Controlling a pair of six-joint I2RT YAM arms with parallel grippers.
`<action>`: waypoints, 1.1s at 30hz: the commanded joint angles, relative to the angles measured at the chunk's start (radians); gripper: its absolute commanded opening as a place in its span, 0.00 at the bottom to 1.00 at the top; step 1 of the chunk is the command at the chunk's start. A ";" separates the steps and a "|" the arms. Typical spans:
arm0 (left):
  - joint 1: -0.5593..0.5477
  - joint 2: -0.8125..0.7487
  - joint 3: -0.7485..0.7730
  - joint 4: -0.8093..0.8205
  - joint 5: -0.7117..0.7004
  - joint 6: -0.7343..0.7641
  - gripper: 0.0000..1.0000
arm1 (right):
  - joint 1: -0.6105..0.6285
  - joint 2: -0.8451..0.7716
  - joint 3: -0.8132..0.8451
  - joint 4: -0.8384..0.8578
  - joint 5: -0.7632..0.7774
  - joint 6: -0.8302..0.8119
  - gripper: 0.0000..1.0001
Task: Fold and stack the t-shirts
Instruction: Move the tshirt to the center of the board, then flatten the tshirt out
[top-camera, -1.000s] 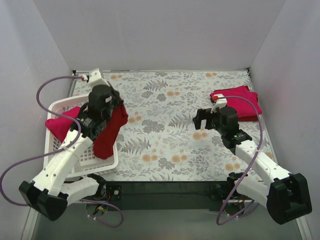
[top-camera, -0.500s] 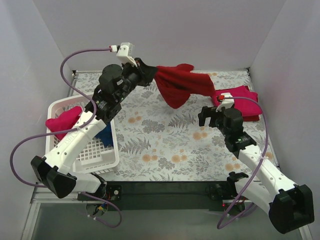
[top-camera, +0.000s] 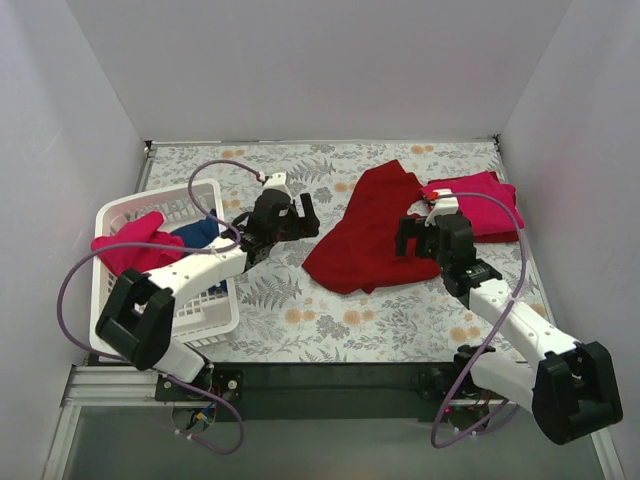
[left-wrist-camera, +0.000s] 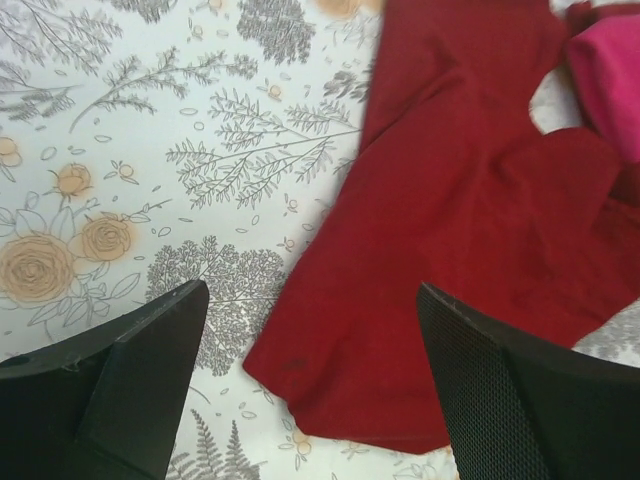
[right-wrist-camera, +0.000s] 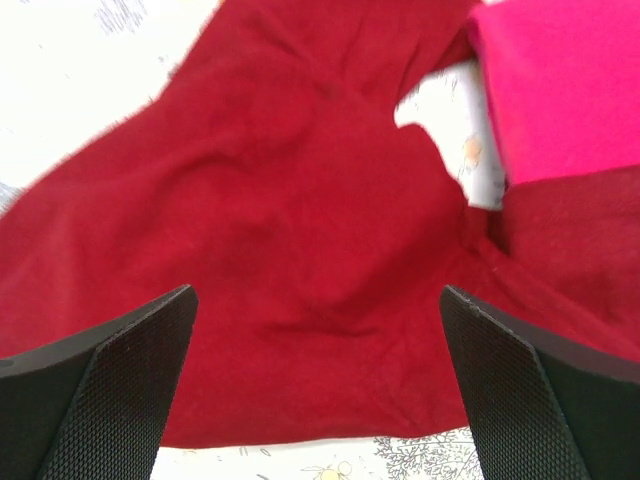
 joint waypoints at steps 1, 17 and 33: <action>-0.009 0.090 -0.002 0.125 0.013 0.003 0.78 | -0.003 0.071 0.039 0.011 0.012 -0.009 0.98; -0.009 0.284 0.046 0.275 0.109 0.034 0.78 | 0.000 0.528 0.131 0.102 -0.116 0.021 0.83; -0.006 0.022 -0.118 0.206 -0.069 0.071 0.80 | 0.308 0.481 0.139 0.042 -0.409 -0.010 0.01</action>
